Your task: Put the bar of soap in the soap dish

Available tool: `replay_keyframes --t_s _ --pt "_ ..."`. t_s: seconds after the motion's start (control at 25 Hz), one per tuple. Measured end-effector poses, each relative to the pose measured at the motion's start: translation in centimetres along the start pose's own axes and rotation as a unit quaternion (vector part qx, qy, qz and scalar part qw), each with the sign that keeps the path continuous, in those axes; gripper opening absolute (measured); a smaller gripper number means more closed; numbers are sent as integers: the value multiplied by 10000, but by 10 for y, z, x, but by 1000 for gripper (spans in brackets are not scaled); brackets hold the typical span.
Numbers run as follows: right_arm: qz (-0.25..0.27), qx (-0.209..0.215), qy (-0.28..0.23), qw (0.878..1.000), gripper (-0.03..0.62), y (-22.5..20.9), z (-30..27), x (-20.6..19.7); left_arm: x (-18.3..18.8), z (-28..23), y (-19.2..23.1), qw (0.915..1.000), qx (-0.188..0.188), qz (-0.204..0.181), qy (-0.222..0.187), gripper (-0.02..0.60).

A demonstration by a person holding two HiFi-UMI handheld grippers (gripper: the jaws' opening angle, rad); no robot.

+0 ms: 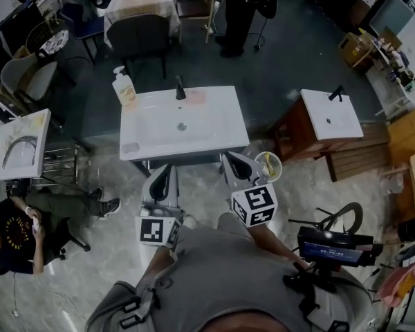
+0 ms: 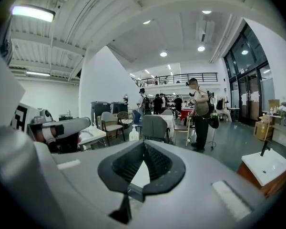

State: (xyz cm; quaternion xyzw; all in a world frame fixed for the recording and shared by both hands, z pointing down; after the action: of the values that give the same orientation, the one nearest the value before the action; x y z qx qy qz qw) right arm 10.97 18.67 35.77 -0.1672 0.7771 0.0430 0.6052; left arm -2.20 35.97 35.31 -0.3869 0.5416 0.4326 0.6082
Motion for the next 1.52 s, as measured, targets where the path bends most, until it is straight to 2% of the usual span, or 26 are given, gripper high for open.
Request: replay_keyframes --t_s 0.24,0.44,0.72,1.0,1.2,1.32,1.52 --pt "51 -323 231 9992 3 -2 -2 0 -4 -12 5 9990 -380 209 -97 -2" --pt "74 -390 194 9990 3 -3 -12 9 -1 -16 12 9987 -416 226 -181 -2" --pt "152 -34 153 9998 3 -4 -50 11 -12 -21 35 9998 43 157 -151 -2" --pt "69 435 248 9987 3 -28 -116 10 -26 -54 62 9985 553 -26 -3 -2" --pt "-34 688 221 9974 3 -66 -166 16 -41 -100 70 9968 800 39 74 -2" --pt "-38 789 221 9966 3 -90 -195 27 -47 -136 76 9971 765 29 15 -2" --pt "-123 945 198 9952 3 -134 -235 54 -43 -200 86 9967 788 -15 175 -3"
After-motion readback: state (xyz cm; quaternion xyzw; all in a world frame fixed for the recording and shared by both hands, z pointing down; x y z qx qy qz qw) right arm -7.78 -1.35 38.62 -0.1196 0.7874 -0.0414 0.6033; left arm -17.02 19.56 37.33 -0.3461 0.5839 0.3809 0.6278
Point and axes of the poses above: the fingertips, and each gripper's own axes: z backward along the fingers, y to its left, x out of its top, the point moved 8 cm from there along z, backward along the fingers, and after that the axes turned 8 degrees about -z, right-handed, at the moved point
